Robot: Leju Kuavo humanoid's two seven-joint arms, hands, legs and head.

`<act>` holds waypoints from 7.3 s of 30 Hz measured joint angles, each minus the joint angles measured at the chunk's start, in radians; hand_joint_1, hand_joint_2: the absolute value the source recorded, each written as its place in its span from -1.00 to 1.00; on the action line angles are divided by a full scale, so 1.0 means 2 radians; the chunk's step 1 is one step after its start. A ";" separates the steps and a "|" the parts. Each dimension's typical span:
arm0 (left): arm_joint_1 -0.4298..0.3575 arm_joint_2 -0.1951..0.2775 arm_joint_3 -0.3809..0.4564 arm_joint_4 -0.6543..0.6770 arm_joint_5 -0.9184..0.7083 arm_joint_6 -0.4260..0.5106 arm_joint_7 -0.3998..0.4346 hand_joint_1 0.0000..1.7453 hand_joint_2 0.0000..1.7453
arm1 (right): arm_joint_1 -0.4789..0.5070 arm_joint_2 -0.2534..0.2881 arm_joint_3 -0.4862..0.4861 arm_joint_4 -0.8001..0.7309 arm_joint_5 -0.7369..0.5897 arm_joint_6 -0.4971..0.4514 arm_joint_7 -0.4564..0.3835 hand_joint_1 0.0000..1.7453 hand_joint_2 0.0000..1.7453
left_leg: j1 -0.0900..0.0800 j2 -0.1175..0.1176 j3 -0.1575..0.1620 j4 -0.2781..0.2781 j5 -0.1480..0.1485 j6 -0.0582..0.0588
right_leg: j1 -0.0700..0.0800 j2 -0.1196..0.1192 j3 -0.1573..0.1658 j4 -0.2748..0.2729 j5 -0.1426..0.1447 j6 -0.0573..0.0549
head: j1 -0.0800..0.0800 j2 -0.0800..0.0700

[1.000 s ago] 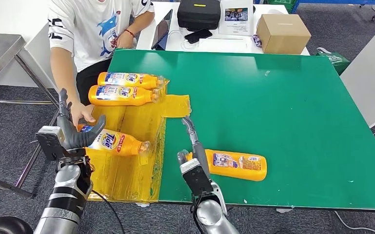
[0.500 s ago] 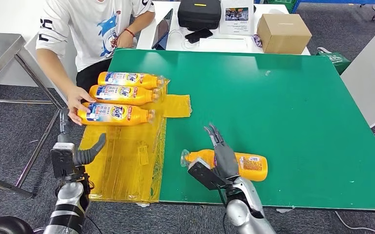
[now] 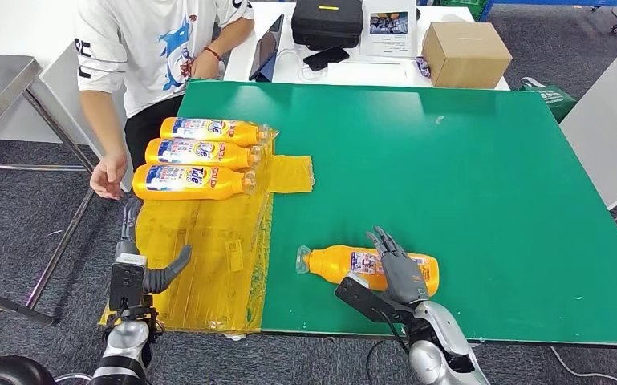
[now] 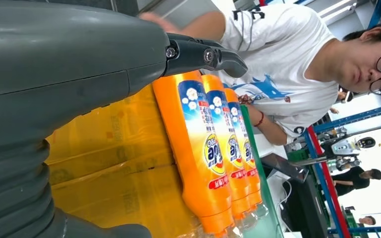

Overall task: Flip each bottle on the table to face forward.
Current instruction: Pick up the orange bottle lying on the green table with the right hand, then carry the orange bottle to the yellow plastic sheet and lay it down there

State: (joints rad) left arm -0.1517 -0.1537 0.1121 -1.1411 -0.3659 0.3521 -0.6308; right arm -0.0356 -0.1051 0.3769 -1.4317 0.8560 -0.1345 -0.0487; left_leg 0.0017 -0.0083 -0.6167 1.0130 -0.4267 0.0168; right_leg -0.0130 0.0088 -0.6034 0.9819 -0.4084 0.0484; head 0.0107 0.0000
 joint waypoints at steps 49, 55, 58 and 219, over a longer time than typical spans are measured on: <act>-0.053 -0.003 -0.005 0.097 0.012 -0.005 0.010 -1.00 1.00 | -0.123 -0.065 0.067 0.156 -0.038 0.095 0.039 1.00 1.00 | 0.000 0.001 0.010 0.000 0.000 0.001 | 0.000 0.000 0.006 -0.001 0.001 0.000 | 0.000 0.000; -0.055 -0.005 -0.006 0.105 0.014 -0.005 0.009 -1.00 1.00 | -0.115 -0.064 0.064 0.144 -0.056 0.083 0.030 1.00 1.00 | 0.000 0.002 0.010 0.000 0.000 0.001 | 0.000 0.001 0.009 -0.001 0.001 0.001 | 0.000 0.000; -0.057 -0.006 -0.006 0.108 0.014 -0.005 0.009 -1.00 1.00 | -0.113 -0.064 0.063 0.140 -0.059 0.081 0.028 1.00 1.00 | 0.000 0.002 0.010 0.000 0.000 0.001 | 0.001 0.001 0.009 -0.001 0.001 0.001 | 0.000 0.000; -0.176 0.076 -0.163 0.219 -0.426 0.100 0.144 1.00 1.00 | -0.005 0.170 0.059 -0.051 -0.313 -0.261 -0.323 -1.00 -1.00 | 0.000 0.001 -0.001 0.000 0.001 0.000 | 0.000 0.001 -0.001 0.000 0.001 0.001 | 0.000 0.000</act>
State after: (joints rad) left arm -0.5035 -0.0022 -0.2139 -0.7036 -1.2170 0.5527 -0.3419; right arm -0.0456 0.2340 0.4956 -1.5331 0.2297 -0.6556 -0.6954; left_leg 0.0026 -0.0053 -0.6181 1.0129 -0.4243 0.0162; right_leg -0.0122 0.0098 -0.6052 0.9814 -0.4062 0.0499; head 0.0108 0.0000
